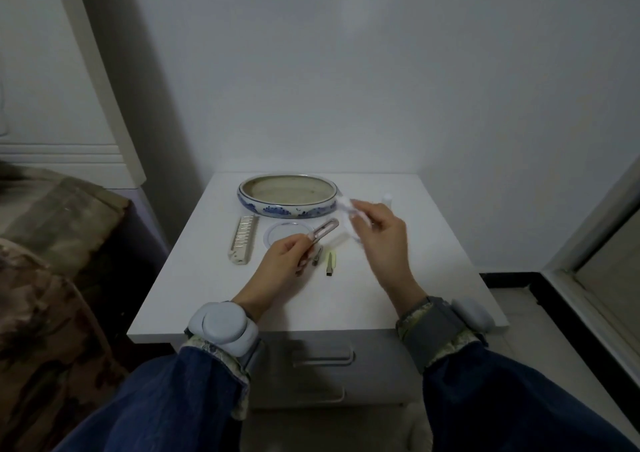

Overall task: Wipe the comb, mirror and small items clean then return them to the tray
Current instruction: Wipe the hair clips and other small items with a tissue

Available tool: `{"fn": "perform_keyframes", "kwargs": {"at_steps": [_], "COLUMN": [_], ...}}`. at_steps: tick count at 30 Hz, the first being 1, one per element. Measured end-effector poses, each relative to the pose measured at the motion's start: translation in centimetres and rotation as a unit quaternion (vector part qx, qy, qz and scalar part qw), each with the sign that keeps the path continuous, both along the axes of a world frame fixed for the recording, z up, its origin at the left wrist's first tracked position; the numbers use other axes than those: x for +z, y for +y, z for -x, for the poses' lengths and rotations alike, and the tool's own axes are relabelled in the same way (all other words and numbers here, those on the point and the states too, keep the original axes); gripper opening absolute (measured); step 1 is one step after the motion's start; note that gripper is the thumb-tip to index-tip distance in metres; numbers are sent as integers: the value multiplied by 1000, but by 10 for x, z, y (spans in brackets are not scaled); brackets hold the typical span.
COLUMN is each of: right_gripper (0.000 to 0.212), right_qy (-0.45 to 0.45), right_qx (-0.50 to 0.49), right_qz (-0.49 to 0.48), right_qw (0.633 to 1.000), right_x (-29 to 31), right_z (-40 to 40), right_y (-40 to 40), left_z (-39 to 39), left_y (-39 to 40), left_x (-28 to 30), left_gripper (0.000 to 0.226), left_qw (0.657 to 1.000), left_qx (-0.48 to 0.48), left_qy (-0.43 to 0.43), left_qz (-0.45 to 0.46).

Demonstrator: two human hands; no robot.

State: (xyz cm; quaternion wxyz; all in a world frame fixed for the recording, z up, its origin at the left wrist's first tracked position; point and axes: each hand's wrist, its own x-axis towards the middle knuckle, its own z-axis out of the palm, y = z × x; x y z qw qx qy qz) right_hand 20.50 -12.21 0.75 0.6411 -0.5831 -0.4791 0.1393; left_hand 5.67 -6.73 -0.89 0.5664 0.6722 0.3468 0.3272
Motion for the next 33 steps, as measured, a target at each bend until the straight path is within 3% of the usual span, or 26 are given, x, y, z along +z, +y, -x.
{"fn": "perform_keyframes", "kwargs": {"at_steps": [1, 3, 8, 15, 19, 25, 33], "right_gripper": [27, 27, 25, 24, 26, 25, 24], "right_qy": [-85, -173, -219, -184, -117, -207, -204], "right_qx": [17, 63, 32, -43, -90, 54, -1], "right_qz": [2, 21, 0, 28, 35, 6, 13], "right_qw": [996, 983, 975, 982, 988, 977, 979], "right_x": [-3, -11, -17, -17, -11, -10, -16], "right_z": [5, 11, 11, 3, -1, 12, 4], "right_y": [0, 0, 3, 5, 3, 0, 4], "left_z": [0, 0, 0, 1, 2, 0, 1], "left_y": [0, 0, -3, -4, -1, 0, -3], "left_x": [-1, -1, -2, 0, 1, -1, -1], "left_gripper": [36, 34, 38, 36, 35, 37, 36], "left_qw": [1000, 1000, 999, 999, 1000, 1000, 999], "left_qx": [4, 15, 5, -28, -22, -3, -26], "left_qy": [-2, 6, 14, 6, -2, 4, 17], "left_qz": [-3, -19, -31, -30, -22, -21, -24]}}
